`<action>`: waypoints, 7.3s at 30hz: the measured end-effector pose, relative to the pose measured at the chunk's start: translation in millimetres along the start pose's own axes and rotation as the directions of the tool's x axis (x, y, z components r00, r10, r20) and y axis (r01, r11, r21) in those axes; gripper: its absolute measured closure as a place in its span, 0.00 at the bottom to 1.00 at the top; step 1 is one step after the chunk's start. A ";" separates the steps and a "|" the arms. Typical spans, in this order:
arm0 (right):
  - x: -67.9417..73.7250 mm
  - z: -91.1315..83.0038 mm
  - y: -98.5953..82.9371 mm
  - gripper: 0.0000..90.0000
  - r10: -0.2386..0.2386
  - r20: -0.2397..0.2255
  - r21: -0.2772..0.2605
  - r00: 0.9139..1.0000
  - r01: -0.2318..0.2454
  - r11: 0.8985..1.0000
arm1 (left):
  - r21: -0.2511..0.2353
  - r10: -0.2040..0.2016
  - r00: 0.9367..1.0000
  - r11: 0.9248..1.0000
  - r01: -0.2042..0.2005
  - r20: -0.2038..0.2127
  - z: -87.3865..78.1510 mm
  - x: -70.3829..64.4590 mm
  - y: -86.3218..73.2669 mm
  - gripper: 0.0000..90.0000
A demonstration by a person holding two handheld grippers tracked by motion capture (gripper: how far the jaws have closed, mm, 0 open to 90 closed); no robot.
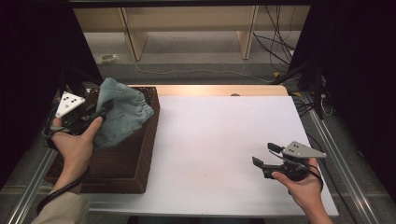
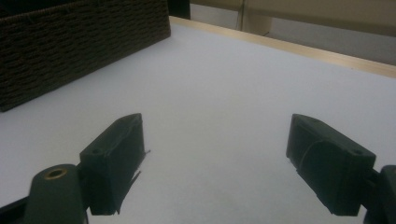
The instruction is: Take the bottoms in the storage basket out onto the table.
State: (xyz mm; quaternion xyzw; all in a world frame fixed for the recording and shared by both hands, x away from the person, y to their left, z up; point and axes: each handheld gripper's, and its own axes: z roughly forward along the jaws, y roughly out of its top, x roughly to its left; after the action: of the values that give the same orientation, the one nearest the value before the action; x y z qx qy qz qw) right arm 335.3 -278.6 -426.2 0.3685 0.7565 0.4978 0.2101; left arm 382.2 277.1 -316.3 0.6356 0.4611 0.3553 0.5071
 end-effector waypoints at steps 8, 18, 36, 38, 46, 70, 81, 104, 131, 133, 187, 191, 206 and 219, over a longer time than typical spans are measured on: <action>-0.1 0.0 0.0 0.23 0.000 -0.001 0.000 1.000 0.000 1.000 | -0.001 0.009 1.000 1.000 -0.009 0.007 0.1 -3.5 0.9 0.84; 0.1 0.1 -0.1 0.22 0.001 -0.002 0.002 1.000 -0.001 1.000 | -0.007 0.010 1.000 1.000 -0.010 0.018 -0.6 -7.4 2.5 0.84; -0.1 0.3 -0.2 0.23 0.002 -0.004 0.001 1.000 -0.002 1.000 | -0.005 0.029 0.998 1.000 -0.029 0.048 -0.5 -17.7 5.5 0.84; 0.0 0.2 -0.2 0.23 0.003 -0.003 0.003 1.000 -0.003 1.000 | -0.007 0.031 0.998 1.000 -0.030 0.050 -0.3 -19.0 5.8 0.84; -0.3 0.4 -0.3 0.23 0.005 -0.004 0.001 1.000 -0.005 1.000 | -0.007 0.038 0.997 0.999 -0.038 0.063 1.2 -21.8 6.8 0.84; -0.8 -0.6 -0.4 0.22 0.010 0.000 -0.004 1.000 -0.010 1.000 | -0.023 0.055 0.994 0.998 -0.053 0.095 5.7 -35.1 15.7 0.84; -0.8 -0.6 -0.5 0.22 0.012 0.000 -0.005 1.000 -0.012 1.000 | -0.036 0.056 0.994 0.998 -0.053 0.098 6.0 -38.3 18.7 0.84; -0.9 -0.8 -0.5 0.23 0.013 0.002 -0.007 1.000 -0.013 1.000 | -0.053 0.062 0.991 0.997 -0.056 0.119 8.9 -47.7 26.6 0.84; -1.3 -1.0 -0.7 0.22 0.014 0.000 -0.006 1.000 -0.014 1.000 | -0.070 0.073 0.986 0.996 -0.063 0.149 11.8 -61.4 34.2 0.84; -1.5 -1.0 -0.8 0.22 0.015 0.000 -0.005 1.000 -0.015 1.000 | -0.071 0.073 0.985 0.995 -0.063 0.154 12.2 -63.2 34.6 0.84; -0.7 -6.3 -4.8 0.22 0.025 0.018 0.000 1.000 -0.025 1.000 | -0.101 0.103 0.962 0.992 -0.080 0.254 21.2 -99.7 45.4 0.84; -0.5 -7.1 -5.1 0.23 0.028 0.020 -0.001 0.999 -0.028 1.000 | -0.100 0.103 0.961 0.992 -0.079 0.258 22.6 -102.1 45.0 0.84; -1.1 -8.2 -5.5 0.23 0.025 0.022 -0.001 0.999 -0.025 1.000 | -0.089 0.121 0.950 0.991 -0.099 0.287 28.9 -115.9 42.6 0.84; -1.2 -8.4 -5.5 0.23 0.027 0.020 -0.004 0.999 -0.027 1.000 | -0.075 0.128 0.934 0.991 -0.110 0.333 35.0 -132.3 38.7 0.84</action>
State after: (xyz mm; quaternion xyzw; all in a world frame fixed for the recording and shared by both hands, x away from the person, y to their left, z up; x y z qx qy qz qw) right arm 328.4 -285.8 -427.7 0.3835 0.7484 0.4981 0.2116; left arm 380.4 138.5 -284.7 0.6995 0.3185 0.2839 0.5733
